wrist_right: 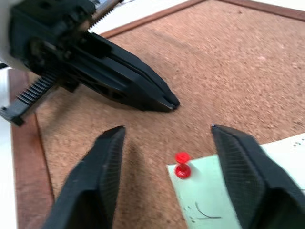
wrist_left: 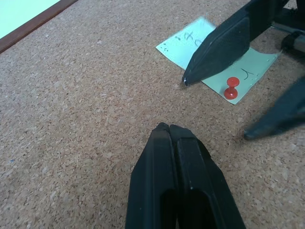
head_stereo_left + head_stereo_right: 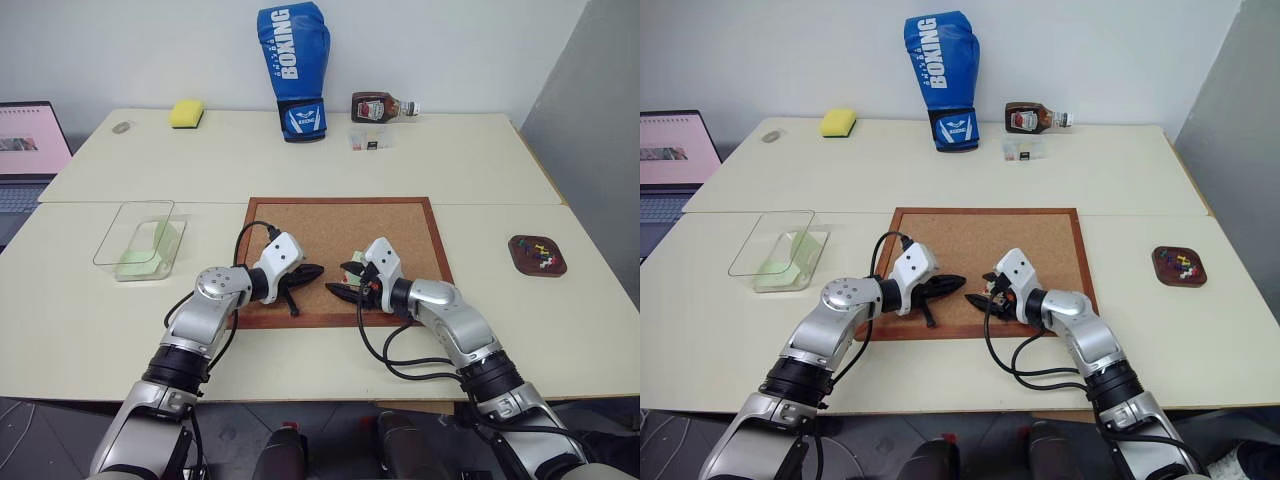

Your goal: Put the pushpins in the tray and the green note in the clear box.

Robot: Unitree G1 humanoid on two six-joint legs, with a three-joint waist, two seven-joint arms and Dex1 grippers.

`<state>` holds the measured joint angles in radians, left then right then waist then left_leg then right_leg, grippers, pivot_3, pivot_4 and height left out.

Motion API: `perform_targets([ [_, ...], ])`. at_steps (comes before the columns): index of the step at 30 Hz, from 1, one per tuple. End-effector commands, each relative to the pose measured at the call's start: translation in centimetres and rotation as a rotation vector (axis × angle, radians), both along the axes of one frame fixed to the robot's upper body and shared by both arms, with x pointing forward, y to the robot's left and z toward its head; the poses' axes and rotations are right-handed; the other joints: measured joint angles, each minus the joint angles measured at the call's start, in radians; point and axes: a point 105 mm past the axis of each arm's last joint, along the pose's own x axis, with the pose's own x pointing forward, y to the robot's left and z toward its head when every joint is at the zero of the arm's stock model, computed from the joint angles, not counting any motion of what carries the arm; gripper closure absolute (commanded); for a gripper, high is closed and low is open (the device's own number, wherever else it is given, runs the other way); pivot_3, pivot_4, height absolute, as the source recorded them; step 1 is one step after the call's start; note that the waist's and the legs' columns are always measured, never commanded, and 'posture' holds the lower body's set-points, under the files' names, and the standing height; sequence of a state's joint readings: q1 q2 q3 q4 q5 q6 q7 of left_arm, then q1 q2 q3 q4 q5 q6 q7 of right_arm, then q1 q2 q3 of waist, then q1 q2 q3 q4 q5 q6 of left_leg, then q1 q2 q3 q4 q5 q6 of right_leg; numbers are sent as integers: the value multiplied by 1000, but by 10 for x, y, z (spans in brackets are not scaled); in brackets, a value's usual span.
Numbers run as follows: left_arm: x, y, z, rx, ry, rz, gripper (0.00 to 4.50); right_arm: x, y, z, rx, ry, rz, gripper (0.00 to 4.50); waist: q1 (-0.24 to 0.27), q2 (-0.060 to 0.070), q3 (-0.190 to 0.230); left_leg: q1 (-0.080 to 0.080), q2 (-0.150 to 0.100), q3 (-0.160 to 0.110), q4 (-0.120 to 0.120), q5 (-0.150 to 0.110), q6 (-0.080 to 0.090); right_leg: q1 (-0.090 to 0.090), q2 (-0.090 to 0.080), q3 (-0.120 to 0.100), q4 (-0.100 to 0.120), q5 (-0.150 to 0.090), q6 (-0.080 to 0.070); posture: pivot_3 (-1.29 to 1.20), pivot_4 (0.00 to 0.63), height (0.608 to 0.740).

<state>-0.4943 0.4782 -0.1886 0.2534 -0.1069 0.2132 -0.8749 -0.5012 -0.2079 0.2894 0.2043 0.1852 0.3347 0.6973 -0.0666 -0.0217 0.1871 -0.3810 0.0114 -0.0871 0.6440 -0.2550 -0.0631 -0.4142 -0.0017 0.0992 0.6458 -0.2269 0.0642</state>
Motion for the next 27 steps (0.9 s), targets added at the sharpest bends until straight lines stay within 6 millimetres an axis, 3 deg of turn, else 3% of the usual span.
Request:
perform_targets([
  [1,2,9,-3,30,6,35,4500,5,0,14,21,-49,-5,2500,0,0,0,0,0,0,0,0,0,0,0,0,0,0,0,0,150,740],
  [11,0,10,-7,31,13,37,4500,2,-1,9,-31,-86,18,4429,0,0,0,0,0,0,0,0,0,0,0,0,0,0,0,0,150,740],
  [16,-1,9,-9,28,19,38,4500,3,-5,13,-20,-89,3,4486,-3,0,0,0,0,0,0,0,0,0,0,0,0,0,0,0,150,740],
  [27,-5,7,-12,23,34,34,4500,-3,-13,60,42,-174,0,4486,-5,0,0,-6,-1,0,-1,0,0,-5,-1,0,0,0,0,0,150,740],
])
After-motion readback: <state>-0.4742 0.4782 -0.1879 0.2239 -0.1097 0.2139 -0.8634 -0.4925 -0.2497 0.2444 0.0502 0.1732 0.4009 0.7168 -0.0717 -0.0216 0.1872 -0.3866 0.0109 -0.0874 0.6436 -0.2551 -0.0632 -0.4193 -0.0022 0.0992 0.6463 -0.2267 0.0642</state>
